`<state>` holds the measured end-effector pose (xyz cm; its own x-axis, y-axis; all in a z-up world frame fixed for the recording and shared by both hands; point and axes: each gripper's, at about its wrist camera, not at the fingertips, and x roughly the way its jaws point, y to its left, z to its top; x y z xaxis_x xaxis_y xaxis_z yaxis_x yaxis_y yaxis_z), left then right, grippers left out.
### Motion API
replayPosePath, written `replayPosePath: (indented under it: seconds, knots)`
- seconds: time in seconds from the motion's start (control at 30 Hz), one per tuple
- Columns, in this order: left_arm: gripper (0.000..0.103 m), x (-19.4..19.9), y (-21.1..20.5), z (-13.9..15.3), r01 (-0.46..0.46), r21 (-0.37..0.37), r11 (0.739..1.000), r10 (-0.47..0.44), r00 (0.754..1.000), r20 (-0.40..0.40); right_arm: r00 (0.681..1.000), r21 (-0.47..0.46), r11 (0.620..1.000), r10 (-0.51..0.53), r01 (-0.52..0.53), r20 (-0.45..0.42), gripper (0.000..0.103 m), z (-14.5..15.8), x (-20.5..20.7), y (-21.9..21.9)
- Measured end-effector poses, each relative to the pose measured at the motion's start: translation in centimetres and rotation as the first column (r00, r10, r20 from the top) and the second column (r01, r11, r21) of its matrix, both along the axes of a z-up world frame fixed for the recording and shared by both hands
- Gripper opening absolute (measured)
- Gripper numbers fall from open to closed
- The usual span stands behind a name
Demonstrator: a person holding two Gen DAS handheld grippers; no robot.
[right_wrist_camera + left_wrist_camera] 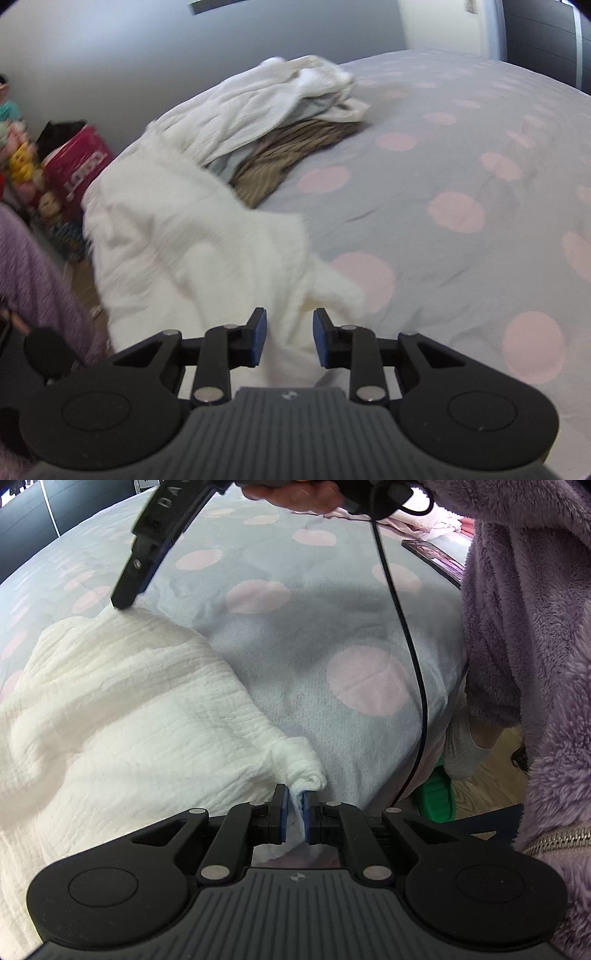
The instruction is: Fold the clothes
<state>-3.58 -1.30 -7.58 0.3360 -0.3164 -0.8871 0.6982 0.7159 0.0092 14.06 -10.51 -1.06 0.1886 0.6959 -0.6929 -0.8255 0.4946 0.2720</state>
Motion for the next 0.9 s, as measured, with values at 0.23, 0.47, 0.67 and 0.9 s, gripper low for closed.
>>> replayPosePath:
  seconds: [0.23, 0.47, 0.67, 0.9]
  knots:
    - [0.006, -0.2, 0.1, 0.1, -0.001, -0.003, 1.000, 0.001, 1.000, 0.001, 0.996, -0.035, 0.997, 0.061, -0.064, -0.071, 0.023, -2.0, 0.2, 1.7]
    - [0.006, -0.2, -0.3, -0.3, -0.004, -0.005, 1.000, 0.003, 1.000, -0.006, 0.996, -0.100, 0.992, 0.076, -0.081, -0.056, 0.002, -2.6, 0.1, 2.1]
    - [0.006, 0.0, -0.3, -0.3, 0.000, -0.005, 1.000, 0.000, 1.000, -0.021, 0.996, -0.130, 0.990, -0.039, 0.050, 0.081, 0.001, -0.3, 2.1, 1.1]
    - [0.006, 0.2, -0.6, -0.1, -0.016, 0.003, 1.000, 0.016, 0.999, -0.051, 0.963, -0.243, 0.966, -0.016, 0.084, 0.269, 0.003, 0.2, 2.5, 3.0]
